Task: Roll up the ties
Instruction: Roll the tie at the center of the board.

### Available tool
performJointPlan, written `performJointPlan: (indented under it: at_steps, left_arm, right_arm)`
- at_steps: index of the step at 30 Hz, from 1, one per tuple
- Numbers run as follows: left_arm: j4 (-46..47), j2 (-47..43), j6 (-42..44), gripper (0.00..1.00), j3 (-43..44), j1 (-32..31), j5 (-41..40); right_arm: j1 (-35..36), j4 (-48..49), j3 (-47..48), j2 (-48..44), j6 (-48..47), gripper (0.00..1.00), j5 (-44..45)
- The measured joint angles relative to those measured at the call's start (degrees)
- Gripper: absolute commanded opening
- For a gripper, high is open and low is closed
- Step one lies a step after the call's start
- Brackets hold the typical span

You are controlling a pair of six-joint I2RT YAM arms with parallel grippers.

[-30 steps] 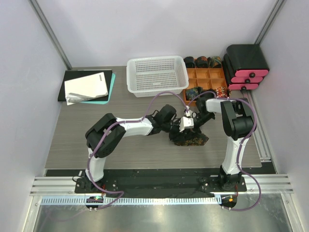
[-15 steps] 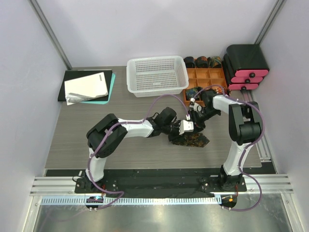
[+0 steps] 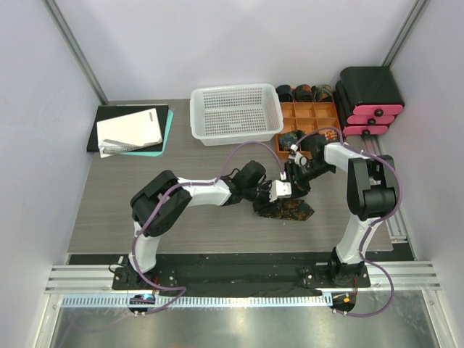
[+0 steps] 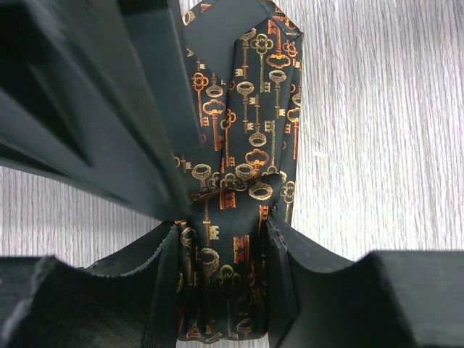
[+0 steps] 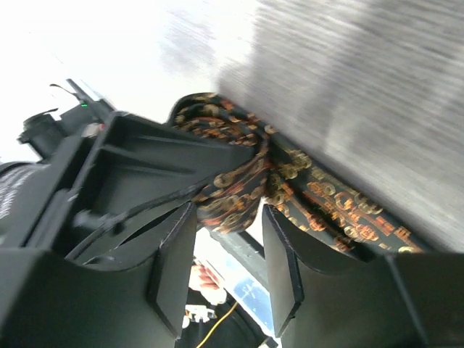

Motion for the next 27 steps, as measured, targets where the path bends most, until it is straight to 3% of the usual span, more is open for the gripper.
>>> performJointPlan:
  at_steps: [8,12,17,20,27]
  left_arm:
    - [-0.15,0.42,0.22,0.44,0.11,-0.07,-0.37]
    - [-0.37,0.55,0.22,0.45,0.26,-0.09,-0.52]
    - [-0.55,0.57,0.2,0.48,0.28,-0.13,-0.79]
    - [-0.66,0.57,0.17,0.53,0.28,-0.17,-1.05]
    - [-2.03,-0.48,-1.01,0.73,-0.7,0.85,-0.94]
  right_arm:
    - [-0.5,-0.46,-1.36,-3.32,0.07,0.51,-4.15]
    - [0.63,0.92,-3.89,-3.43,0.31,0.45,-3.65]
    - [1.9,2.86,-5.35,-1.51,0.48,0.27,-2.32]
    - [1.9,3.54,-5.35,0.31,0.79,0.03,-2.12]
    - [1.84,3.23,-5.35,0.76,0.85,0.01,1.07]
